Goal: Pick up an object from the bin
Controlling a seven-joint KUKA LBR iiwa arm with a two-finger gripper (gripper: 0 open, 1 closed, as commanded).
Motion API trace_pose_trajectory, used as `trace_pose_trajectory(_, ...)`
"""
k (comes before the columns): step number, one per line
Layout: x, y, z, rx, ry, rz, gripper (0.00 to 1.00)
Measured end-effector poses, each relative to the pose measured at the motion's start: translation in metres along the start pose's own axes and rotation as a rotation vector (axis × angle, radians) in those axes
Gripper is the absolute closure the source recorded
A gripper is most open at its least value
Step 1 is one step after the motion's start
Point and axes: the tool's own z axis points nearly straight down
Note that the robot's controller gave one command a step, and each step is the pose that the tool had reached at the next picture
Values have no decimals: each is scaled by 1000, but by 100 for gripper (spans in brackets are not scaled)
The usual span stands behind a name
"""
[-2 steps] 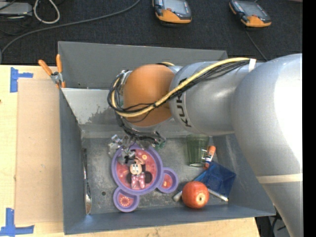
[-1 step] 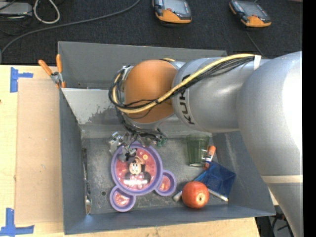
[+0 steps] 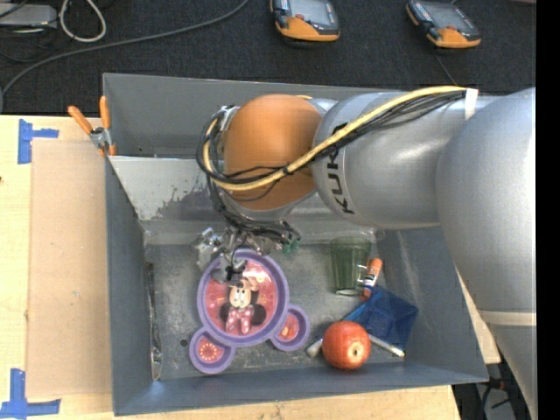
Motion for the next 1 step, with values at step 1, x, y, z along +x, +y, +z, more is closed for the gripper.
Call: trace_pose_trajectory(1, -2, 0, -26, 2, -7, 2, 100)
